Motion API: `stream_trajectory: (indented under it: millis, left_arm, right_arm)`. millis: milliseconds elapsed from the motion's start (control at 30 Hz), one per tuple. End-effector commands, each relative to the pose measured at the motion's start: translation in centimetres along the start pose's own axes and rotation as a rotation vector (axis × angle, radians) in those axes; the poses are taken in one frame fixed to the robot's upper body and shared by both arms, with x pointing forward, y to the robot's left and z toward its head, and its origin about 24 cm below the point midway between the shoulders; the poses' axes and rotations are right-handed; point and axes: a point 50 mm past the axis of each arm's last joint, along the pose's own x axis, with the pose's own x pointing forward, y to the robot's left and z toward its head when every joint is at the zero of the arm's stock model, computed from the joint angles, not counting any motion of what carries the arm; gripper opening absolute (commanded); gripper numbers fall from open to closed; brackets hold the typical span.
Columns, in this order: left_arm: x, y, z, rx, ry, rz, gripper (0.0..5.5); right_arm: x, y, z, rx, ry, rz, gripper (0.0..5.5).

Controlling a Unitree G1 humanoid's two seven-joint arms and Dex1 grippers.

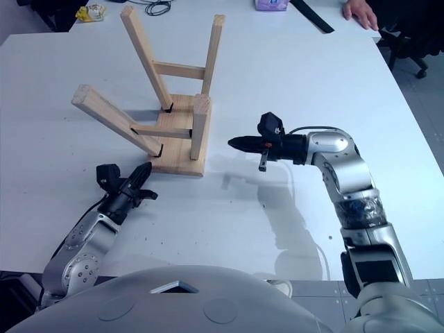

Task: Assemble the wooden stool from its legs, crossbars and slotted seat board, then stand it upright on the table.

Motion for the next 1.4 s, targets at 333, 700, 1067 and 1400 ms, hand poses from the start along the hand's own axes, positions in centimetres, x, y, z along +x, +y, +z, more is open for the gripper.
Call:
stream_trajectory:
  millis: [333, 700, 1067, 1400]
  left_arm:
    - [1.9, -0.4, 0.5, 0.022, -0.005, -0.062, 0.01]
    - [2.7, 0.4, 1.1, 0.045, -0.036, -0.040, 0.01]
    - [4.9, 5.0, 3.2, 0.219, -0.020, -0.084, 0.01]
    - [2.3, 5.1, 2.9, 0.266, 0.060, -0.376, 0.01]
  right_arm:
    - [4.8, -1.3, 4.2, 0.032, -0.332, -0.073, 0.00]
    - [5.1, 3.8, 4.4, 0.047, -0.204, 0.371, 0.00]
    - [5.7, 7.5, 7.7, 0.190, -0.323, 0.472, 0.00]
    - [1.3, 4.2, 3.1, 0.098, -0.087, 0.207, 0.00]
